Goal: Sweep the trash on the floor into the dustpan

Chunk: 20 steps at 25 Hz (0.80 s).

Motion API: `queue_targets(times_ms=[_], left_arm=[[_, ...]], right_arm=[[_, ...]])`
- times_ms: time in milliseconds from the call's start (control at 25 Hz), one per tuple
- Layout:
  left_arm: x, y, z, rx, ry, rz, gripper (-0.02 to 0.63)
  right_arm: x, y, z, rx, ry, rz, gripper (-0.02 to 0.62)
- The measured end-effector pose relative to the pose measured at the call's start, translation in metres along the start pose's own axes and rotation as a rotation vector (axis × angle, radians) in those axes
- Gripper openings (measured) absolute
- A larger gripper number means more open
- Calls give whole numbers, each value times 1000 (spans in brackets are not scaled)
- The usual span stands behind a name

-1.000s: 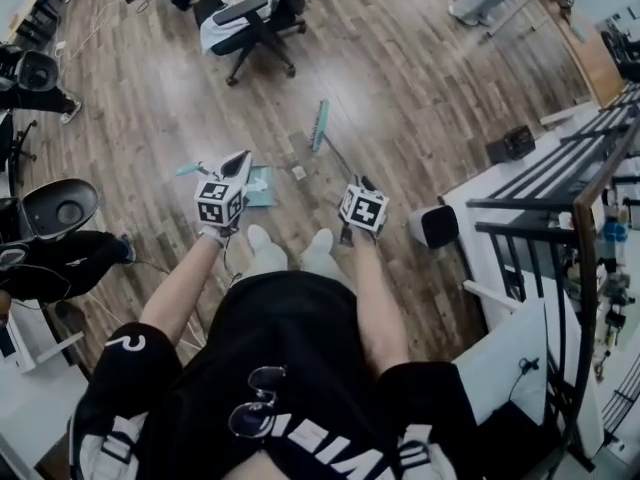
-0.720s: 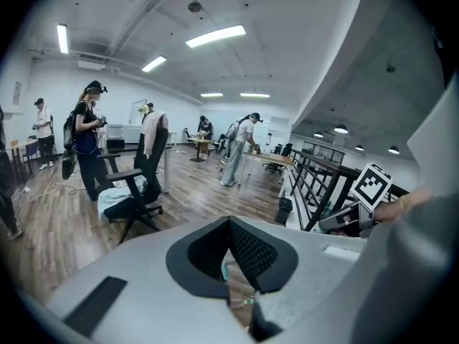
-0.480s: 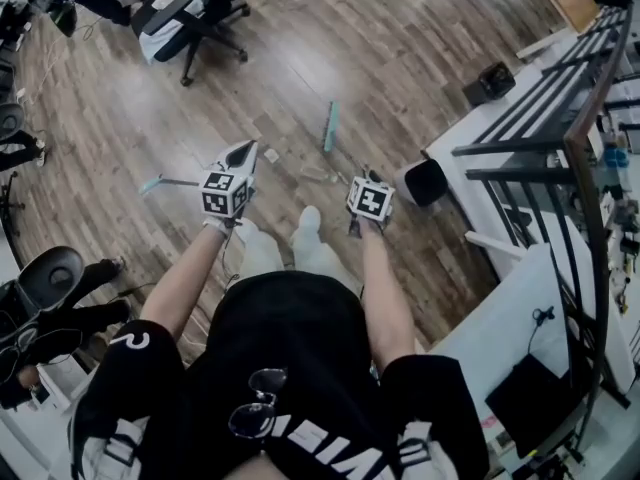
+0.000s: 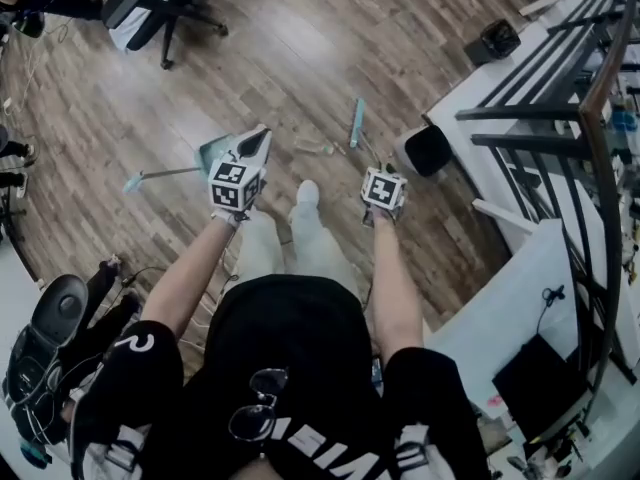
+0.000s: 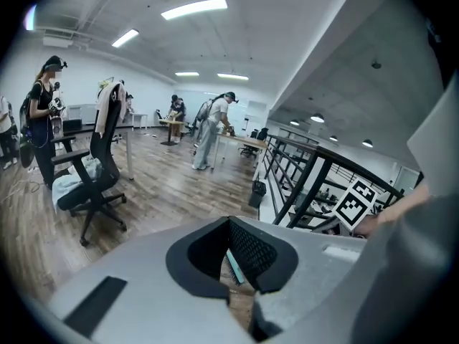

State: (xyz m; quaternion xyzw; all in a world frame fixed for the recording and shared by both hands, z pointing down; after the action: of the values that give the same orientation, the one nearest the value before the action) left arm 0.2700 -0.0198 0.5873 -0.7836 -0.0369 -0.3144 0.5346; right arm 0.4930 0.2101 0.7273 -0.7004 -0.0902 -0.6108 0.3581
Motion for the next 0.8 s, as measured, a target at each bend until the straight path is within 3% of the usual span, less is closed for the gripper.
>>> queue_targets(times_ms=[160, 480, 800], left_arm=[[10, -14, -1, -8, 0, -31, -2], [8, -35, -6, -41, 16, -49, -2], [-33, -55, -44, -89, 72, -43, -2]], right_arm=[[30, -33, 10, -40, -42, -59, 84], [40, -75, -7, -107, -22, -109, 86], [33, -81, -67, -220, 12, -105, 84]])
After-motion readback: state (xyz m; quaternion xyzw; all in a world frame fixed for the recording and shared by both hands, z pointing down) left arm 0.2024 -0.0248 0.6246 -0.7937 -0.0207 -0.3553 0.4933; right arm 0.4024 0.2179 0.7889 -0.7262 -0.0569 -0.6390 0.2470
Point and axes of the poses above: the fingertips, and each gripper's own axes: x forward along the fingers, z to its right, y out of its top, the point moved 2 cm from there along -x, backward along the fingers
